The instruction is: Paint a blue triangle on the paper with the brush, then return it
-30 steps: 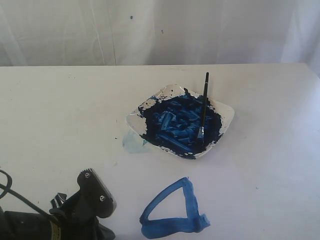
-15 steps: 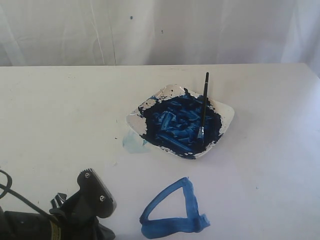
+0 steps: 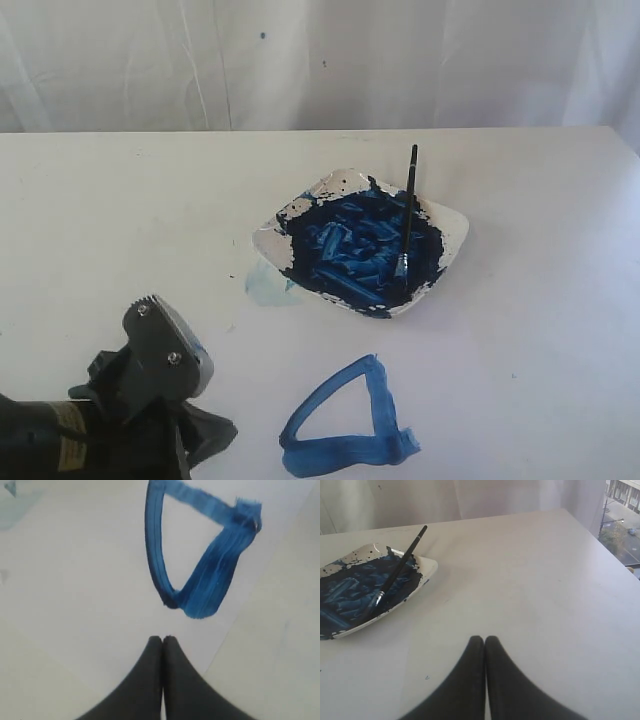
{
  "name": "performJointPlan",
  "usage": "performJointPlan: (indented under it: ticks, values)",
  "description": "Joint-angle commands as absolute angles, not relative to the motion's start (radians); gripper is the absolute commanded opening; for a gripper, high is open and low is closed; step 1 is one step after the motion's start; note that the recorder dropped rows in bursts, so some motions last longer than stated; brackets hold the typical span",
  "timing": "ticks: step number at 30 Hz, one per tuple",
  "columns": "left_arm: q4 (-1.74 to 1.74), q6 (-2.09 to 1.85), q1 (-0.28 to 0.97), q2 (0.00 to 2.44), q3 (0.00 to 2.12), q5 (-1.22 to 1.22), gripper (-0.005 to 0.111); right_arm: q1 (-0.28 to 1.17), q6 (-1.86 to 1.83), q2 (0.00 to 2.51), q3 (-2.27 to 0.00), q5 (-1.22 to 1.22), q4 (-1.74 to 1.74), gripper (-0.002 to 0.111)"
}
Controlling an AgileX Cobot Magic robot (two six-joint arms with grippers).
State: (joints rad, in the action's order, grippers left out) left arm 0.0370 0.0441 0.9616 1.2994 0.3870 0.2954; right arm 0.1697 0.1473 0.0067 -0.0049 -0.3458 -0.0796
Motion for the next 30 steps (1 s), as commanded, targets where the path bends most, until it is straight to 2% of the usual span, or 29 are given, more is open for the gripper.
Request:
performJointPlan:
  ticks: [1, 5, 12, 18, 23, 26, 30]
  values:
    - [0.044, 0.045, 0.958, 1.166, 0.38, 0.272, 0.0, 0.175, 0.135, 0.0, 0.0, -0.343, -0.079, 0.0]
    - [0.044, 0.045, 0.958, 1.046, 0.38, 0.167, 0.0, 0.175, 0.135, 0.0, 0.0, -0.343, -0.079, 0.0]
    - [0.044, 0.051, 0.958, 0.788, 0.38, -0.255, 0.0, 0.175, 0.135, 0.0, 0.0, -0.343, -0.079, 0.0]
    - [0.044, 0.048, 0.958, 0.601, 0.38, -0.314, 0.0, 0.175, 0.135, 0.0, 0.0, -0.343, -0.079, 0.0]
    - [0.044, 0.022, 0.958, 0.483, 0.371, -0.519, 0.0, 0.175, 0.135, 0.0, 0.0, -0.343, -0.079, 0.0]
    - [0.042, -0.008, 0.958, 0.407, 0.31, -0.467, 0.0, 0.175, 0.135, 0.0, 0.0, -0.343, -0.079, 0.0]
    - [0.042, -0.008, 0.958, 0.302, 0.164, -0.188, 0.0, 0.175, 0.135, 0.0, 0.0, -0.343, -0.079, 0.0]
